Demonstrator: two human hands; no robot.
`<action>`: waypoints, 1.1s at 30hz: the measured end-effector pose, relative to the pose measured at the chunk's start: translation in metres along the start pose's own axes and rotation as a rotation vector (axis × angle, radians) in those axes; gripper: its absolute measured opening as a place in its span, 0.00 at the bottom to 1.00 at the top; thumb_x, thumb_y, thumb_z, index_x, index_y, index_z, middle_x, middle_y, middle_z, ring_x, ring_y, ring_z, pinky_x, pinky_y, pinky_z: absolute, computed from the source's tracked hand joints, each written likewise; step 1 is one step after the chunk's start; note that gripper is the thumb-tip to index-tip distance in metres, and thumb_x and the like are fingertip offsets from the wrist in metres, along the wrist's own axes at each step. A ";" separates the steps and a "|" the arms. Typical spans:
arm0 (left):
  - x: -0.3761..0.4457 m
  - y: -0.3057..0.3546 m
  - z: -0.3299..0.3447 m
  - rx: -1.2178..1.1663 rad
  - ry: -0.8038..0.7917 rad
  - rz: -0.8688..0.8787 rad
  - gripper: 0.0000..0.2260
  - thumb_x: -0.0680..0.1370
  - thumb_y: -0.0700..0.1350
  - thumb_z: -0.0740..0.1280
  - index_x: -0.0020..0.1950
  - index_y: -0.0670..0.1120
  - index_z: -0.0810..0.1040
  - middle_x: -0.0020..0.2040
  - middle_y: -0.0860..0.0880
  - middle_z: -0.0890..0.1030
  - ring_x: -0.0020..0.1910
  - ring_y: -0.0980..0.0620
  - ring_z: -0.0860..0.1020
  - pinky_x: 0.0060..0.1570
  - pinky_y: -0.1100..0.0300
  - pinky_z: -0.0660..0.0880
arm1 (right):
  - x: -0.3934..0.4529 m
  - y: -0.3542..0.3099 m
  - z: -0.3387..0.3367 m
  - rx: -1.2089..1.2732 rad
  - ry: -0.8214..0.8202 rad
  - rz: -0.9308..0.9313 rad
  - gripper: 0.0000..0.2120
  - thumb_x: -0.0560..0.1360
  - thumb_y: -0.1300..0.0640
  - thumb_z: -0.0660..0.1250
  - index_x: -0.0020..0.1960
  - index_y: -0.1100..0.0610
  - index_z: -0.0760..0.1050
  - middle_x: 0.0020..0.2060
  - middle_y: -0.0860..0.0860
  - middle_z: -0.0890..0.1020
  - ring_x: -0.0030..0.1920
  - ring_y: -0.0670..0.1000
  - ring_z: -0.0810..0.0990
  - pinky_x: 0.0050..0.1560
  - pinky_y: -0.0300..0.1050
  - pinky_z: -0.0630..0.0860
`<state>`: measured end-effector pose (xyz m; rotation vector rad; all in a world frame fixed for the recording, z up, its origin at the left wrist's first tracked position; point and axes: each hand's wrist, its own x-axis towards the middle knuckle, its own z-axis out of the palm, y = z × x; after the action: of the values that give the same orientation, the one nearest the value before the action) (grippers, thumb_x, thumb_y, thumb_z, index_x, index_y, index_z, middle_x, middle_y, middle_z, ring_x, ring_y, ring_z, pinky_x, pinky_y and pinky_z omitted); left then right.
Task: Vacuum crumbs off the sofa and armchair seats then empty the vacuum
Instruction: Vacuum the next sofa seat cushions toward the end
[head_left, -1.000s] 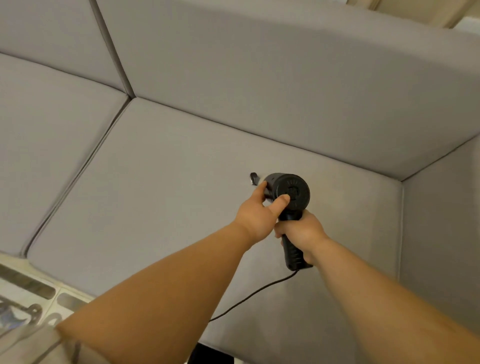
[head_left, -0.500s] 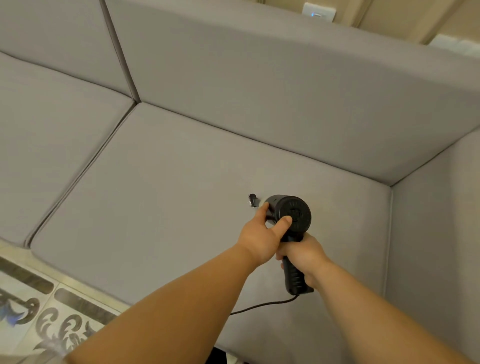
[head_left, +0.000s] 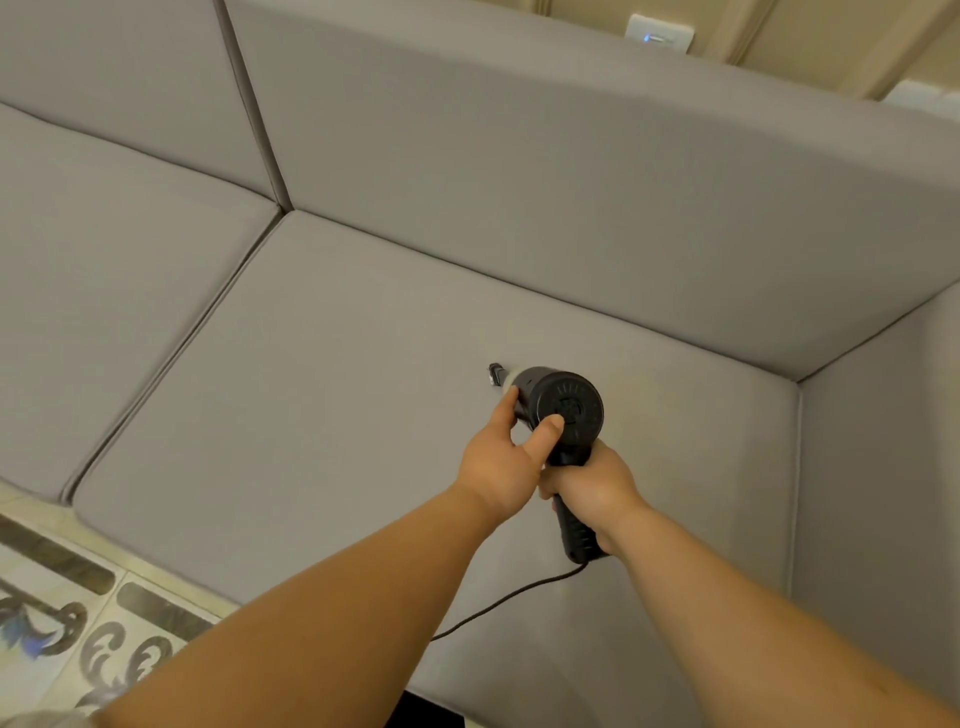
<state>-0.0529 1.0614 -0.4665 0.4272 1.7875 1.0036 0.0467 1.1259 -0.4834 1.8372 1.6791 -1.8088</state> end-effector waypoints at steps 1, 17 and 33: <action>0.007 0.000 -0.006 0.010 -0.003 -0.008 0.31 0.76 0.59 0.64 0.77 0.58 0.55 0.69 0.53 0.71 0.62 0.50 0.75 0.59 0.58 0.71 | 0.005 -0.003 0.005 0.007 -0.002 0.001 0.17 0.63 0.66 0.70 0.51 0.57 0.77 0.44 0.58 0.82 0.43 0.59 0.80 0.47 0.55 0.79; 0.008 0.007 -0.018 0.047 -0.129 -0.001 0.31 0.76 0.57 0.65 0.76 0.58 0.56 0.69 0.53 0.71 0.57 0.59 0.69 0.51 0.67 0.67 | -0.016 -0.009 0.017 0.135 0.086 0.075 0.15 0.65 0.68 0.69 0.51 0.59 0.77 0.41 0.60 0.82 0.42 0.60 0.79 0.48 0.56 0.79; -0.009 -0.020 -0.013 0.155 -0.224 -0.053 0.32 0.77 0.58 0.63 0.78 0.55 0.53 0.72 0.49 0.69 0.67 0.46 0.71 0.67 0.50 0.67 | -0.021 0.037 0.023 0.116 0.048 0.122 0.15 0.65 0.68 0.71 0.49 0.57 0.77 0.39 0.56 0.80 0.41 0.58 0.78 0.40 0.48 0.74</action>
<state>-0.0573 1.0378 -0.4747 0.5632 1.6700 0.7523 0.0629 1.0831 -0.4974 1.9960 1.4695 -1.8624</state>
